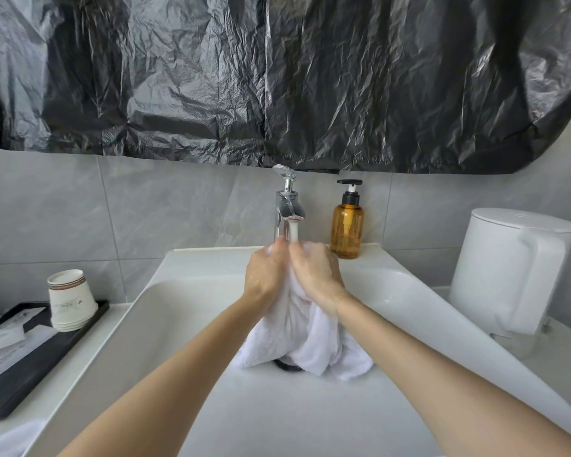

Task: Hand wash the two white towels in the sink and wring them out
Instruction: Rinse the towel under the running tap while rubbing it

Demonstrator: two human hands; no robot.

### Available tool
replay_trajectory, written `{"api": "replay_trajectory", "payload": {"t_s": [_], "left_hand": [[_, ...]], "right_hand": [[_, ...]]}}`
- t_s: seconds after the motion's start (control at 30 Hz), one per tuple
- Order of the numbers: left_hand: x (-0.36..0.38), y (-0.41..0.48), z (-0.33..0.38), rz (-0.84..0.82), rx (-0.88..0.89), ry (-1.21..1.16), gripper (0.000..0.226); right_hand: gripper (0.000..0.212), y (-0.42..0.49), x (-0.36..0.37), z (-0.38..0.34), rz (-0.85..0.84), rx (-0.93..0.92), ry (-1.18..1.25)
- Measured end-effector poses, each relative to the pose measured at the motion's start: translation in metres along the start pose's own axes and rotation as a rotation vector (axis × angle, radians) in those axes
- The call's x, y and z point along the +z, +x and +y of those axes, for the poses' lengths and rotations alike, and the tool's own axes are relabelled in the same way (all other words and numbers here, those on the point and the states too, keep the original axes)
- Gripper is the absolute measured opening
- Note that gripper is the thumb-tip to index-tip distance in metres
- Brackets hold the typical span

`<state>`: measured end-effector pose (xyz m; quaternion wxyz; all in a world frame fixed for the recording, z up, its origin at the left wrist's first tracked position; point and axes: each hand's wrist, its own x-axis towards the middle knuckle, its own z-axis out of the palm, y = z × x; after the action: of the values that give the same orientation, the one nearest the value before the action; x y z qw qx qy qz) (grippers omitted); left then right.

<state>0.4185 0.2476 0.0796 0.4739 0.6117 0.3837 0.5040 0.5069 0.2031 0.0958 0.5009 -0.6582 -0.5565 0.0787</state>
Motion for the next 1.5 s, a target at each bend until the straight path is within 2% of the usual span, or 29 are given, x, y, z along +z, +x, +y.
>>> {"api": "replay_trajectory", "payload": {"t_s": [0.07, 0.13, 0.2, 0.3, 0.4, 0.47, 0.53, 0.6, 0.7, 0.73, 0.83, 0.93, 1.0, 1.07, 1.13, 1.23, 1.33, 1.37, 1.43, 1.5], "left_hand": [[-0.001, 0.002, 0.003, 0.008, -0.001, 0.138, 0.044], [-0.005, 0.003, 0.005, 0.029, 0.009, 0.242, 0.044], [-0.011, 0.008, 0.001, 0.030, -0.006, 0.200, 0.042], [-0.022, 0.013, -0.003, 0.044, -0.122, -0.008, 0.040], [-0.034, 0.017, 0.002, 0.122, -0.157, -0.132, 0.037], [-0.043, 0.019, 0.008, 0.194, -0.151, -0.171, 0.039], [-0.052, 0.021, 0.012, 0.274, -0.108, -0.099, 0.042], [-0.059, 0.021, 0.017, 0.383, -0.055, 0.007, 0.043], [-0.066, 0.017, 0.024, 0.532, 0.038, 0.217, 0.046], [-0.067, 0.016, 0.026, 0.571, 0.080, 0.295, 0.048], [-0.073, 0.015, 0.023, 0.607, 0.130, 0.574, 0.053], [-0.074, 0.018, 0.017, 0.417, 0.105, 0.868, 0.048], [-0.065, 0.015, 0.014, 0.140, 0.145, 0.716, 0.050], [-0.044, 0.003, 0.014, -0.217, 0.122, 0.396, 0.062], [-0.027, -0.012, 0.021, -0.385, 0.059, 0.181, 0.065], [-0.021, -0.014, 0.022, -0.362, 0.122, 0.077, 0.053], [-0.022, -0.009, 0.023, -0.189, 0.065, 0.037, 0.043], [-0.021, -0.007, 0.023, -0.133, 0.037, 0.011, 0.039], [-0.021, -0.005, 0.023, -0.030, 0.010, -0.038, 0.035], [-0.025, 0.001, 0.025, 0.089, -0.012, -0.071, 0.035]], "right_hand": [[0.035, 0.002, -0.001, 0.004, -0.020, -0.070, -0.079], [0.027, 0.002, -0.005, 0.007, -0.028, -0.102, -0.059], [0.031, 0.000, -0.007, 0.012, -0.103, -0.099, 0.021], [0.043, 0.003, -0.005, 0.026, -0.335, -0.007, 0.165], [0.084, 0.005, -0.009, 0.037, -0.568, 0.128, 0.050], [0.082, 0.006, -0.013, 0.040, -0.755, 0.251, 0.020], [0.077, 0.009, -0.019, 0.040, -0.877, 0.318, 0.041], [0.063, 0.016, -0.023, 0.037, -0.847, 0.321, 0.094], [0.023, 0.023, -0.028, 0.031, -0.644, 0.271, 0.313], [0.017, 0.025, -0.029, 0.031, -0.590, 0.246, 0.387], [0.023, 0.024, -0.030, 0.028, -0.546, 0.197, 0.508], [0.050, 0.024, -0.025, 0.026, -0.460, 0.268, 0.549], [0.048, 0.026, -0.018, 0.025, -0.433, 0.309, 0.601], [0.049, 0.026, -0.015, 0.024, -0.409, 0.337, 0.644], [0.038, 0.026, -0.017, 0.023, -0.395, 0.360, 0.729], [0.036, 0.027, -0.022, 0.024, -0.283, 0.402, 0.711], [0.058, 0.027, -0.017, 0.027, -0.218, 0.306, 0.411], [0.068, 0.025, -0.016, 0.029, -0.246, 0.260, 0.338], [0.087, 0.016, -0.016, 0.031, -0.411, 0.225, 0.314], [0.089, 0.008, -0.013, 0.035, -0.585, 0.200, 0.270]]}}
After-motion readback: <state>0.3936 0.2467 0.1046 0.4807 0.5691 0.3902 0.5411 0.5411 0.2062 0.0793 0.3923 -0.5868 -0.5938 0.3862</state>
